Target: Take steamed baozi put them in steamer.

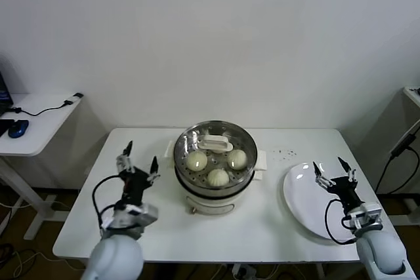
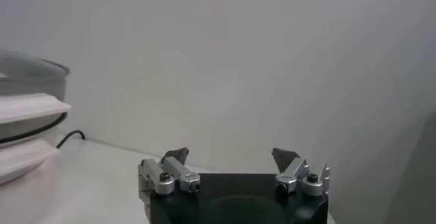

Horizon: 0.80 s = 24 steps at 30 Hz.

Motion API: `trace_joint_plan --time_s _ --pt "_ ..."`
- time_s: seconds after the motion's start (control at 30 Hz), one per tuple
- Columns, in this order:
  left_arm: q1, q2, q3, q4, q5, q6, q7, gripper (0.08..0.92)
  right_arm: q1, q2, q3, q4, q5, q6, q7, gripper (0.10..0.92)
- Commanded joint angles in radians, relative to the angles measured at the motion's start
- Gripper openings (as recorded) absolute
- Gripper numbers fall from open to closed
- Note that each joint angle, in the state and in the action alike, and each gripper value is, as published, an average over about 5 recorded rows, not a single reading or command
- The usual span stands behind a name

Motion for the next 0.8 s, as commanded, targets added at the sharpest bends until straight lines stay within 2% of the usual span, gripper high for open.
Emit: trace_joint_plan --time_s 0.03,0.17,0.4,0.8 --pt "0.222 -0.147 -0.413 0.072 -0.711 -0.480 -0.009 0.823 -0.045 0.056 0.013 0.061 -0.001 -0.033 0.010 0.823" --pt "0.238 -0.178 -0.429 0.121 -0.768 -0.507 0.027 0.823 -0.064 0.069 0.020 0.070 0.001 -0.032 0.006 0.823" --pt "0.266 -0.177 -0.414 0.198 -0.763 -0.540 0.036 0.823 -0.106 0.085 0.040 0.095 0.009 -0.035 -0.021 0.823" --pt "0.290 -0.178 -0.400 0.157 -0.735 -0.553 0.035 0.823 -0.156 0.096 0.065 0.140 0.047 -0.042 -0.054 0.823"
